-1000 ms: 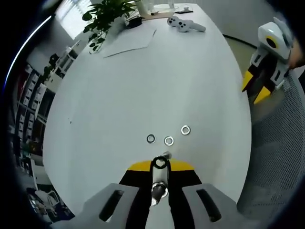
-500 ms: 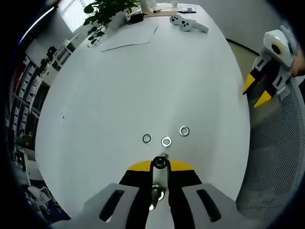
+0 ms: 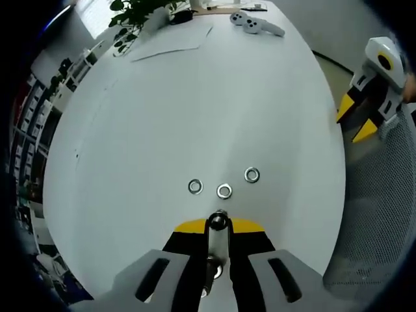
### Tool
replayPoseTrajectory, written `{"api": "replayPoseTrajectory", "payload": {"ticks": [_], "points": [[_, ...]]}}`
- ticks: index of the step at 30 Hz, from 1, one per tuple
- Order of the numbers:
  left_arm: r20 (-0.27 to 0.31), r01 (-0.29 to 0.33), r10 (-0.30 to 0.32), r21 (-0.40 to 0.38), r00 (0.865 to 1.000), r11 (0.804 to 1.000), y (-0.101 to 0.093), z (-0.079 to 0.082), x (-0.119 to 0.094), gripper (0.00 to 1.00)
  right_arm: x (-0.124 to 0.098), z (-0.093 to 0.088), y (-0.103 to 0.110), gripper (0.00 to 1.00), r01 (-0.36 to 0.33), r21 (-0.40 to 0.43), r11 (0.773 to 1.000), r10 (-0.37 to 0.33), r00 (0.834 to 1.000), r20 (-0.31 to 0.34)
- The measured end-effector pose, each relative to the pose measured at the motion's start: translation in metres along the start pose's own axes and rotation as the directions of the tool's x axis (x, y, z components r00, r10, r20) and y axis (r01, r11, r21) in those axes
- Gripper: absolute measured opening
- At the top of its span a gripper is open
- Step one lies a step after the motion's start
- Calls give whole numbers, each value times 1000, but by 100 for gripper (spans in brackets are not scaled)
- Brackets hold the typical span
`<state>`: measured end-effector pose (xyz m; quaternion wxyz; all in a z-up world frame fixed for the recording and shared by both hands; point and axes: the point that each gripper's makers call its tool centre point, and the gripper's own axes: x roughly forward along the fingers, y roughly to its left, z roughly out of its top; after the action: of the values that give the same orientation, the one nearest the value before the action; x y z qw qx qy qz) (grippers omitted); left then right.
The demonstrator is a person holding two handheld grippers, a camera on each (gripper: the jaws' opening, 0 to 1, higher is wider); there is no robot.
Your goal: Place the washer onto the threaded stud by aligning its center hole with the stud, sliding it down to the base, and recovering from edge contact or off-axis alignment until the washer reaches the visible bottom stop.
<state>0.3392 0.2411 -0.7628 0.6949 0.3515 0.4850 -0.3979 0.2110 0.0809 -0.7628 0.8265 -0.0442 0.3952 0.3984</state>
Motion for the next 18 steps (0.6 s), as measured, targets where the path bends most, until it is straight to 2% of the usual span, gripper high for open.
{"api": "replayPoseTrajectory", "payload": {"ticks": [18], "points": [[-57, 15, -14, 18, 998, 1000, 1, -13, 22, 9, 0, 0, 0, 25, 2, -1, 1000, -2, 1000, -2]]}}
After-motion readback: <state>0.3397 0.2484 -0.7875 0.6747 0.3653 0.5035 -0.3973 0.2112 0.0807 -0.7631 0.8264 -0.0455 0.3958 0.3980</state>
